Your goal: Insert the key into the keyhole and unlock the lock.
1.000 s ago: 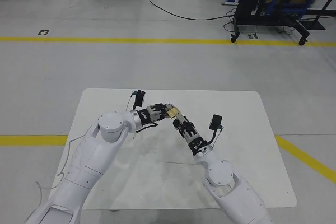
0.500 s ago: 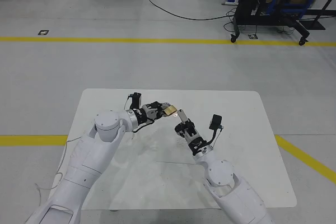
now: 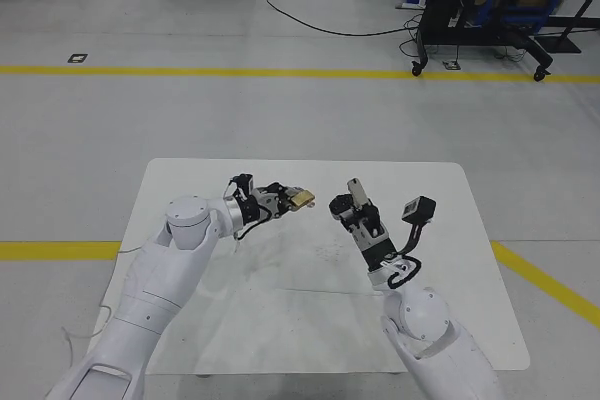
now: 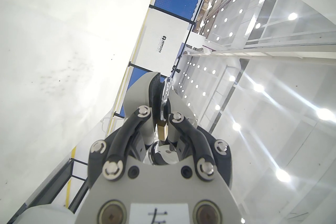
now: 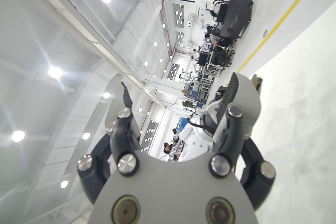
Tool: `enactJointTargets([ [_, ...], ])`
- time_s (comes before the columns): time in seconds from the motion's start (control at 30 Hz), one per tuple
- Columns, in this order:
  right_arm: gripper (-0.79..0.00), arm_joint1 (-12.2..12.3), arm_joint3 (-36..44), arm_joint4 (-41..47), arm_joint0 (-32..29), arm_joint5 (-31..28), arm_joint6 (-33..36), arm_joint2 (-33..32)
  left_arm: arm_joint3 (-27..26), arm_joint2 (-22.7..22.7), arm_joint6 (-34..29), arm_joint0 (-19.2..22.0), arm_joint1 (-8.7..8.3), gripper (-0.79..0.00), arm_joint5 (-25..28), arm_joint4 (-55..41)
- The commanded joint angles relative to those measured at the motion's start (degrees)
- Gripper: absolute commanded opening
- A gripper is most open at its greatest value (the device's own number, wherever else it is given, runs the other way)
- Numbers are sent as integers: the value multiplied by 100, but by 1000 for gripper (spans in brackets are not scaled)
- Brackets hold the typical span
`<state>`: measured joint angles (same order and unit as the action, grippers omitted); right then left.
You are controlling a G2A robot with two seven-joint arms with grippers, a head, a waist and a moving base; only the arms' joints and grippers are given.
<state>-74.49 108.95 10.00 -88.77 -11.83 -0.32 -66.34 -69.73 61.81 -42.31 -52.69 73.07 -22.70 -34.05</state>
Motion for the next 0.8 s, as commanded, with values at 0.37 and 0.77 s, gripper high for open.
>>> enactJointTargets([
  [0.37, -785, -75, -564, -534, 263, -156, 27, 291, 176, 43, -236, -20, 57, -785, -340, -867],
  [0.77, -785, -201, -1089, -732, 636, -158, -222, 576, 246, 2, -303, 21, 73, -785, -379, -1038],
])
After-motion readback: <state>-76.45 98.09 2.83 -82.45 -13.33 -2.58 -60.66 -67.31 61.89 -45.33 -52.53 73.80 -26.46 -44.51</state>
